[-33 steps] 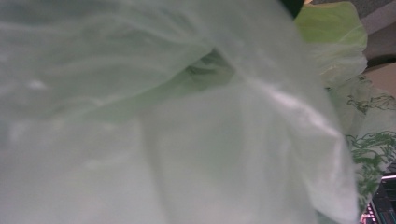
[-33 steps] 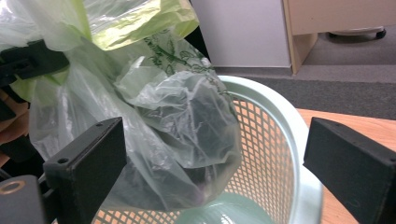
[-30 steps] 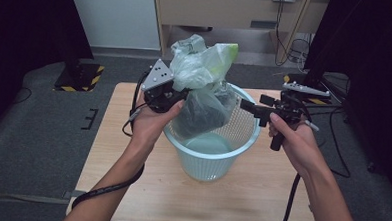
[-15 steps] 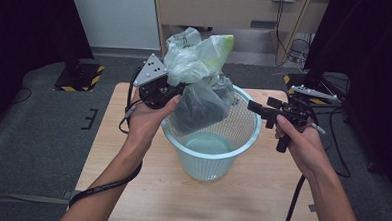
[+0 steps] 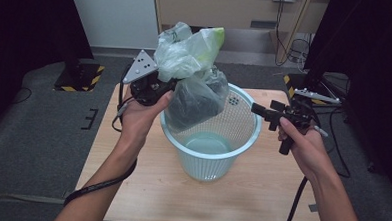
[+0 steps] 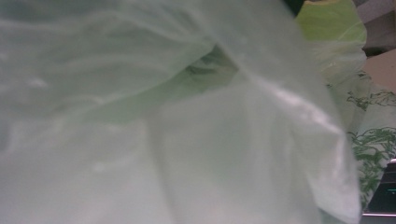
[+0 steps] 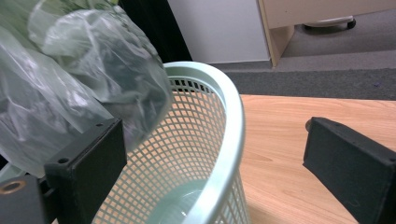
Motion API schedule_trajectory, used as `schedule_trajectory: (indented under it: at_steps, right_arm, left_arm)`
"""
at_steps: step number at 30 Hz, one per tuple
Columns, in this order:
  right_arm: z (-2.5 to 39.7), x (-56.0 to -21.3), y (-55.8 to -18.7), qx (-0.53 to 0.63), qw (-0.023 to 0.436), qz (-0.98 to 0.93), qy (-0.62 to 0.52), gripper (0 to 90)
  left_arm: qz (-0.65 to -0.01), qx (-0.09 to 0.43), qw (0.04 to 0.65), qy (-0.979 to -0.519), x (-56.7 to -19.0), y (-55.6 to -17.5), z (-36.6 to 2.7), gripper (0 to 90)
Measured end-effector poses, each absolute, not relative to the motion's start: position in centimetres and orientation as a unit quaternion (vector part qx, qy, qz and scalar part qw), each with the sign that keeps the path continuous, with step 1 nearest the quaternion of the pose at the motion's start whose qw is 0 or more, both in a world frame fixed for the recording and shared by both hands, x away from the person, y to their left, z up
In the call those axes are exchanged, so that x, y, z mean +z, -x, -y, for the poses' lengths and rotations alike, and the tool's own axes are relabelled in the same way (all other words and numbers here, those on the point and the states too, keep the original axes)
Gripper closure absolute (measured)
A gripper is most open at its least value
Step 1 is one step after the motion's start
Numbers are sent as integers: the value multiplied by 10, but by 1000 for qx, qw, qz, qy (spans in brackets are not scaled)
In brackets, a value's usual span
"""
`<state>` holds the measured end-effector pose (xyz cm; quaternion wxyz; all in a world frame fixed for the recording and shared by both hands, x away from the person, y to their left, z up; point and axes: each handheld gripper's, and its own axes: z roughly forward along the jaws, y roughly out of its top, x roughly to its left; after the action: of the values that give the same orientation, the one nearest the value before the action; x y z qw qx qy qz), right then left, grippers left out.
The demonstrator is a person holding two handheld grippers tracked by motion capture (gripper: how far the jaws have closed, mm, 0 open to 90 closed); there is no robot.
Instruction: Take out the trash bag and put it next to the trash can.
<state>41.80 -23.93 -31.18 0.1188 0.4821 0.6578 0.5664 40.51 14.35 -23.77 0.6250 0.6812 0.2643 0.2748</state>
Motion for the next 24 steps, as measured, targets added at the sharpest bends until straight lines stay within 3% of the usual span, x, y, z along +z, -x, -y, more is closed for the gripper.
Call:
schedule_trajectory:
  at_steps: [24]
  right_arm:
    - [256,-325,-418,563,120,-649,-498,61]
  left_arm:
    - [-291,303,632,-651,-224,-399,-196,882]
